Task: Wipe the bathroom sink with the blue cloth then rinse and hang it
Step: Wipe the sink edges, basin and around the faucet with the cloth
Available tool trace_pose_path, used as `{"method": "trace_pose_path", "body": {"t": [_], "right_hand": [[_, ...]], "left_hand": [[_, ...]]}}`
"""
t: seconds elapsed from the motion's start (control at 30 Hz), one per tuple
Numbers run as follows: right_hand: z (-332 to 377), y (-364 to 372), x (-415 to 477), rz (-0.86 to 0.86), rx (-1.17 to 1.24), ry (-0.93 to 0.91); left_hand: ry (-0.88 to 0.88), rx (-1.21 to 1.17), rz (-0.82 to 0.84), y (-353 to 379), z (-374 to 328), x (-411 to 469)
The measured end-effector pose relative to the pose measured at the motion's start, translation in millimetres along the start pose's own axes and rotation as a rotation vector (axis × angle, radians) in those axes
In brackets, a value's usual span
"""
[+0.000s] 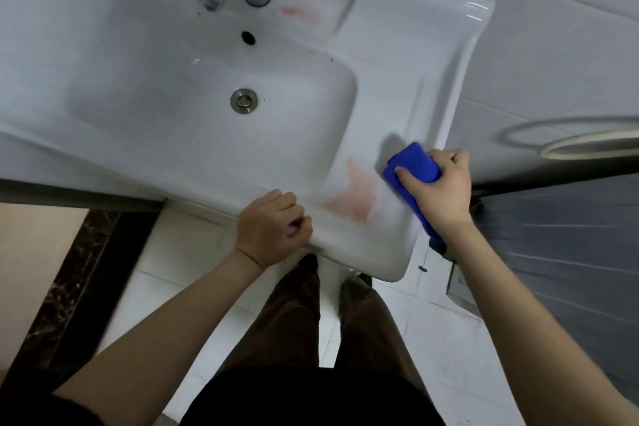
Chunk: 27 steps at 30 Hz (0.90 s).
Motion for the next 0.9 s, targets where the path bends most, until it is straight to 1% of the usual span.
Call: {"method": "trace_pose_path", "body": {"t": [0.1,0.17,0.27,0.37,0.43,0.5,0.67,0.73,0.8,0.9], "right_hand": [[2.2,-11.6,68.1,-0.029,-0.017,-0.001],[6.1,-14.8,85.1,-0.025,-0.035,-0.020],[4.3,-9.6,46.3,0.012,-0.025,-0.010],[3.1,2.9,-20.0,0.094,-0.006,-0.076],[0.5,6.1,-29.3,0.122,0.034,-0.111],[-4.7,3.8,1.0,0.110,0.063,-0.087],[-4.8,-20.6,131.3,-0.007,0.045,-0.067],[-1.9,-25.6,151.6,0.000,0.012,-0.057],[-1.6,-23.3,136.7,0.026,0.019,-0.057],[-5.5,-10.3,75.9,0.118,0.057,-0.117]], "left_hand": [[-0.015,0.006,0.014,0.6,-1.1,-0.4],[-0.031,0.014,0.021,-0.1,-1.8,0.3],[-0.061,-0.005,0.034,-0.8,-6.0,-4.3],[-0.210,-0.041,0.005,-3.2,-8.0,-16.7],[-0.282,-0.066,-0.021,-4.1,-9.4,-23.5],[-0.314,-0.065,-0.040,-3.0,-8.9,-22.9],[-0.325,-0.065,-0.115,-1.1,-7.7,-23.2],[-0.336,-0.064,-0.107,-1.5,-7.4,-22.0],[-0.350,-0.060,-0.097,-1.9,-8.8,-21.2],[-0.370,-0.059,-0.101,-4.2,-10.8,-19.6]]}}
Point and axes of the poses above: each hand's wrist, its own x-axis towards the middle knuckle, its own y-axis out of the palm, z = x × y, the point moved 8 cm from there along x, towards the middle knuckle, and after that the axes turned 6 degrees about -y, right-handed, at the moved point
